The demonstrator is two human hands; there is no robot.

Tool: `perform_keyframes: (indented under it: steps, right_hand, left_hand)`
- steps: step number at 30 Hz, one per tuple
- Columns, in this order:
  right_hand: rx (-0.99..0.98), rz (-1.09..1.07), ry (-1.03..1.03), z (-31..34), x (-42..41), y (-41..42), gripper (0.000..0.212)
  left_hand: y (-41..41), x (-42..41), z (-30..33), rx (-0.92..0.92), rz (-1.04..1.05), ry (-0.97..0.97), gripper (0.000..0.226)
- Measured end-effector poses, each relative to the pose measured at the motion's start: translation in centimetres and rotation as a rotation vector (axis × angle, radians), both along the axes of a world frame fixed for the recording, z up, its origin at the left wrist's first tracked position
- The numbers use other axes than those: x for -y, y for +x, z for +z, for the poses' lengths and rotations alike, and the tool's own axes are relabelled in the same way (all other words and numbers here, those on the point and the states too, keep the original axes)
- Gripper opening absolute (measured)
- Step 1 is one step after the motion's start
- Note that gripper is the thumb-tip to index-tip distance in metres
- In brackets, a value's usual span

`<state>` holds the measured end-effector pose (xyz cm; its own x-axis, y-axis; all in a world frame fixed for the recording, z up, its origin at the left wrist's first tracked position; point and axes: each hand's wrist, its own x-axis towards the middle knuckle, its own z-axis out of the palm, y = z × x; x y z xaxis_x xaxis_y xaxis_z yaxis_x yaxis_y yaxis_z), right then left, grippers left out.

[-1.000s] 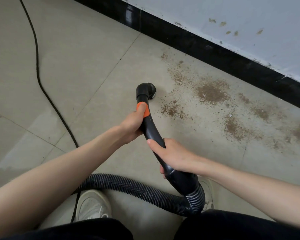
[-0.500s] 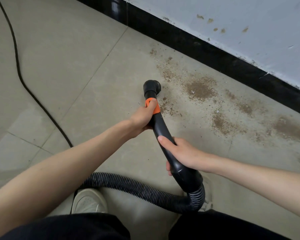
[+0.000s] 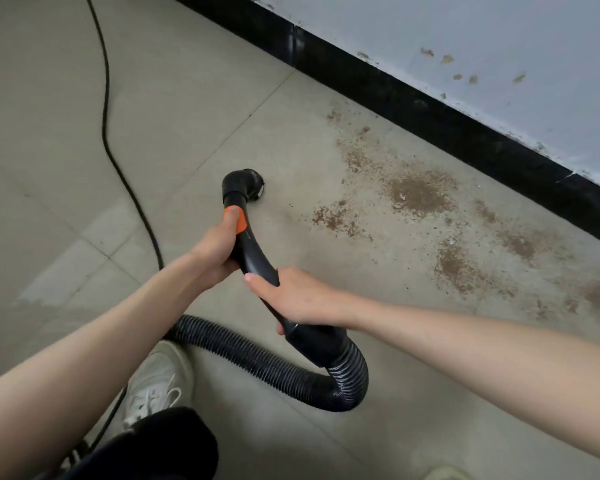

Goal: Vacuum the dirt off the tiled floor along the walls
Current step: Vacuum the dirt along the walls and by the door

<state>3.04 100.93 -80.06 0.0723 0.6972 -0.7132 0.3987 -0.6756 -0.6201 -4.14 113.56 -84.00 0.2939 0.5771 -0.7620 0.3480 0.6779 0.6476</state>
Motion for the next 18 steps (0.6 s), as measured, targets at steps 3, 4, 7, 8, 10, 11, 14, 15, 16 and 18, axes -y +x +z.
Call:
perform_keyframes:
  steps: [3, 4, 7, 8, 10, 11, 14, 15, 16, 18]
  right_hand:
    - [-0.027, 0.04, 0.014, 0.0, 2.0, -0.4, 0.055]
    - [-0.04, 0.06, 0.017, 0.0, 2.7, -0.5, 0.055]
    - [-0.088, 0.106, 0.026, 0.6, 4.7, -0.1, 0.053]
    - [-0.091, 0.119, 0.031, 0.9, 5.3, 0.1, 0.053]
    - [-0.082, 0.13, 0.028, 1.2, 6.6, 0.5, 0.053]
    - [-0.077, 0.132, 0.019, 1.3, 7.2, 0.8, 0.052]
    - [-0.037, 0.148, 0.005, 1.3, 8.3, 1.6, 0.053]
    - [-0.017, 0.162, 0.007, 1.2, 8.4, 1.8, 0.054]
    - [-0.001, 0.174, 0.008, 1.3, 8.4, 1.9, 0.055]
    - [0.015, 0.17, 0.003, 1.4, 8.3, 2.2, 0.057]
  left_hand:
    - [-0.9, 2.3, 0.3, -0.041, 0.04, 0.011, 0.038]
    - [-1.3, 3.1, 0.3, -0.05, 0.059, 0.016, 0.038]
    - [-1.8, 5.4, 0.7, -0.065, 0.099, 0.007, 0.041]
    - [-1.9, 6.1, 0.9, -0.068, 0.116, -0.001, 0.041]
    - [-1.7, 7.7, 1.3, -0.06, 0.119, -0.014, 0.039]
    - [-1.4, 8.4, 1.5, -0.051, 0.113, -0.015, 0.037]
    - [-0.6, 9.5, 1.4, -0.028, 0.117, 0.006, 0.032]
    - [-0.4, 9.6, 1.2, -0.018, 0.12, 0.015, 0.031]
    - [-0.3, 9.6, 0.9, -0.006, 0.124, 0.021, 0.031]
    - [-0.2, 9.4, 0.7, 0.015, 0.125, 0.021, 0.032]
